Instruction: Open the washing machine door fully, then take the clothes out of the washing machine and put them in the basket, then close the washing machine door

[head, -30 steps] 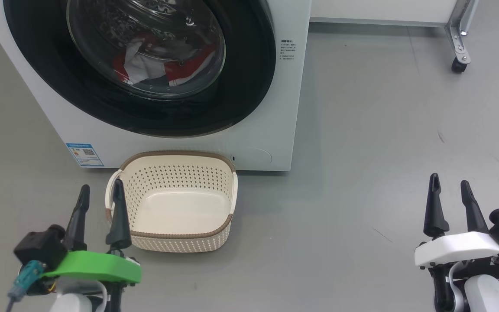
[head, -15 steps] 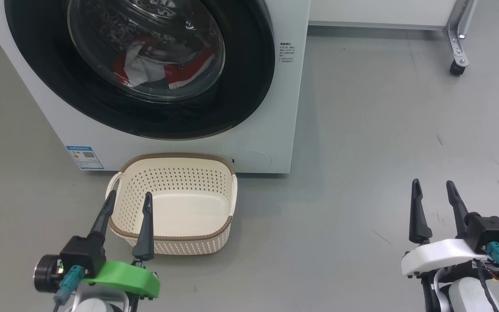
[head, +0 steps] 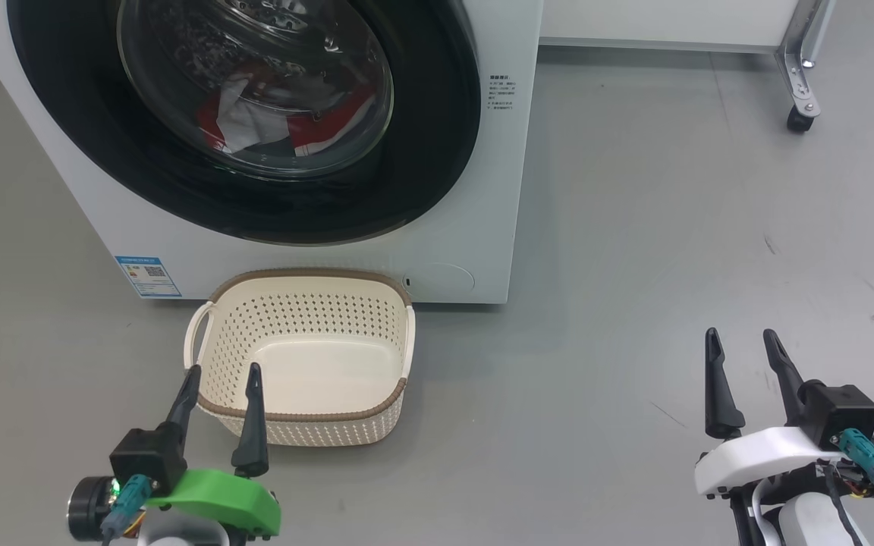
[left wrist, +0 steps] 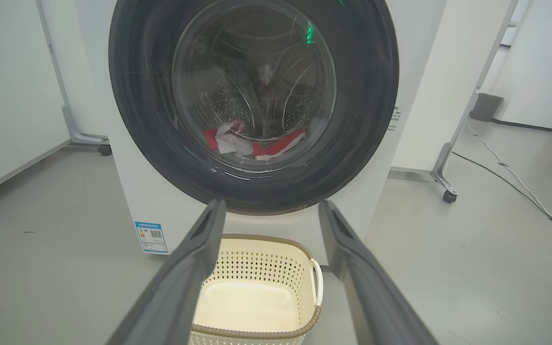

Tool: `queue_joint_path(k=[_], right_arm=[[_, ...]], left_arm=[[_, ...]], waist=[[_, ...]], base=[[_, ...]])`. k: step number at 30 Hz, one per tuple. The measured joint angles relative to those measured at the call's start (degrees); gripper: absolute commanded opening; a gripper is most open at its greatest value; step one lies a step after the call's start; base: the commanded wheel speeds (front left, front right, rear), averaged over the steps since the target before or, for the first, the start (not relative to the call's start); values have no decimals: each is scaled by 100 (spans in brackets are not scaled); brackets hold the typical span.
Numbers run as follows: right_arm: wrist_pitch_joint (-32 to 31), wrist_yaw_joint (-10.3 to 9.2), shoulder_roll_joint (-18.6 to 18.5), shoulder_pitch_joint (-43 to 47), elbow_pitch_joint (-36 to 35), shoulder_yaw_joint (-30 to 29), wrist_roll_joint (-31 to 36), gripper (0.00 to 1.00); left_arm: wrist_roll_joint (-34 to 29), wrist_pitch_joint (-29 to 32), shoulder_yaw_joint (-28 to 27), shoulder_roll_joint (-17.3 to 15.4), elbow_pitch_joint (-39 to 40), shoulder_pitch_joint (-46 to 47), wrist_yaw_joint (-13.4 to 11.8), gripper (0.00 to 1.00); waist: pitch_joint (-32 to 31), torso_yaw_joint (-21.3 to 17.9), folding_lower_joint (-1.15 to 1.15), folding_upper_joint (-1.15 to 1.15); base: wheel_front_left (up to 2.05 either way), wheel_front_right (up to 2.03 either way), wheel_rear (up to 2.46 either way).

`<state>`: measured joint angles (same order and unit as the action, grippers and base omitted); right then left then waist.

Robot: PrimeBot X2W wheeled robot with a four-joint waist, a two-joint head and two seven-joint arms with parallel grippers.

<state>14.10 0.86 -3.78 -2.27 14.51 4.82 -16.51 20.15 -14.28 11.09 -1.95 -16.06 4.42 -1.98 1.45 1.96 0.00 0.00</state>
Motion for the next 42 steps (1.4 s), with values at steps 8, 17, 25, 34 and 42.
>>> queue_joint_path(k=[8, 17, 25, 34, 42], right_arm=[[0, 0, 4, -62, 64, 12, -12, 100], [0, 0, 5, -88, 124, 27, -16, 100], [0, 0, 7, -173, 164, 29, -16, 100], [0, 1, 7, -204, 204, 33, -16, 100], [0, 1, 5, -225, 259, 32, -16, 100]], left_arm=[[1, 0, 48, 0, -68, 10, -74, 100], [44, 0, 67, 0, -146, 31, -123, 100], [56, 0, 59, 0, -146, 124, -133, 100], [124, 0, 66, 0, -209, 149, -136, 100], [160, 0, 68, 0, -226, 152, -177, 100]], waist=[[43, -4, 0, 0], [91, 6, 0, 0], [117, 24, 0, 0], [118, 32, 0, 0], [111, 29, 0, 0]], base=[[0, 0, 0], [0, 0, 0], [0, 0, 0], [0, 0, 0], [0, 0, 0]])
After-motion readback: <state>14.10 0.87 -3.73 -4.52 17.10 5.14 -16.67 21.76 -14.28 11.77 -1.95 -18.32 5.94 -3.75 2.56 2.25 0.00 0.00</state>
